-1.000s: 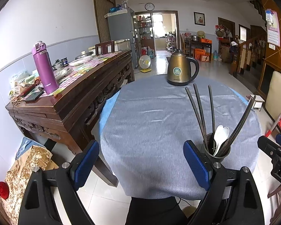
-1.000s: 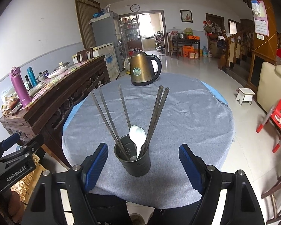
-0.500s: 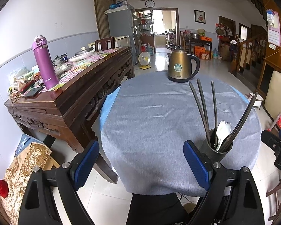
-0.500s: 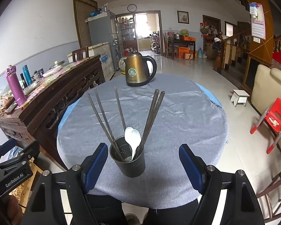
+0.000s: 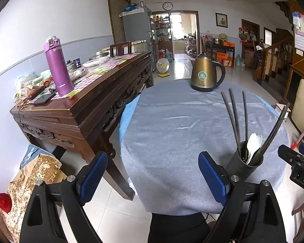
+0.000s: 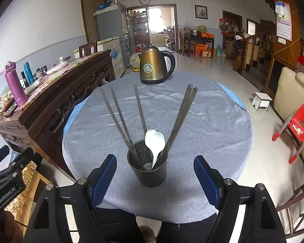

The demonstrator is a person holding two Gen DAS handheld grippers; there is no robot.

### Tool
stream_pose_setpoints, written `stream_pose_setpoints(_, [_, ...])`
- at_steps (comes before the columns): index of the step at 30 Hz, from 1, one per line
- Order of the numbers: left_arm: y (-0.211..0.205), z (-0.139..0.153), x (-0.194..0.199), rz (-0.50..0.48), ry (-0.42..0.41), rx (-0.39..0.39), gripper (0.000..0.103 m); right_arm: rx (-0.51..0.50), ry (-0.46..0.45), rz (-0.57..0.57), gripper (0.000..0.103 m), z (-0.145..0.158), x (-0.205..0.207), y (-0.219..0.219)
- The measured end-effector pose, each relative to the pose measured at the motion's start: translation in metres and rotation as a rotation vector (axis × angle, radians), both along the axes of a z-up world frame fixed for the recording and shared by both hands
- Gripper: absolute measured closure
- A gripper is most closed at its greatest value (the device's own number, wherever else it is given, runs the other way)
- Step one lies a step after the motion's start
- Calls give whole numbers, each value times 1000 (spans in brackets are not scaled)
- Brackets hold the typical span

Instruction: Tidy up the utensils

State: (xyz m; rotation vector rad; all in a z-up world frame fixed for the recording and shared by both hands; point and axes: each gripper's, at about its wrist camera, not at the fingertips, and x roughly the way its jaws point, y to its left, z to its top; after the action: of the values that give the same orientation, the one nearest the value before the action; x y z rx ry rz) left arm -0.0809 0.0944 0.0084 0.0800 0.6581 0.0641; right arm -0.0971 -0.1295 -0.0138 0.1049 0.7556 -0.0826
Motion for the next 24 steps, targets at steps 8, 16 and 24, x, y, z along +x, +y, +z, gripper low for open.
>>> stream_pose_setpoints(8, [-1, 6, 4, -9, 1, 19, 12, -12, -18, 9, 22, 5, 5, 11])
stream_pose_setpoints(16, [-22, 7, -2, -57, 13, 41, 12, -7, -51, 4, 22, 6, -5, 1])
stream_pose_setpoints(24, [-43, 14, -4, -96, 0, 86, 12, -19, -111, -21, 22, 15, -13, -13])
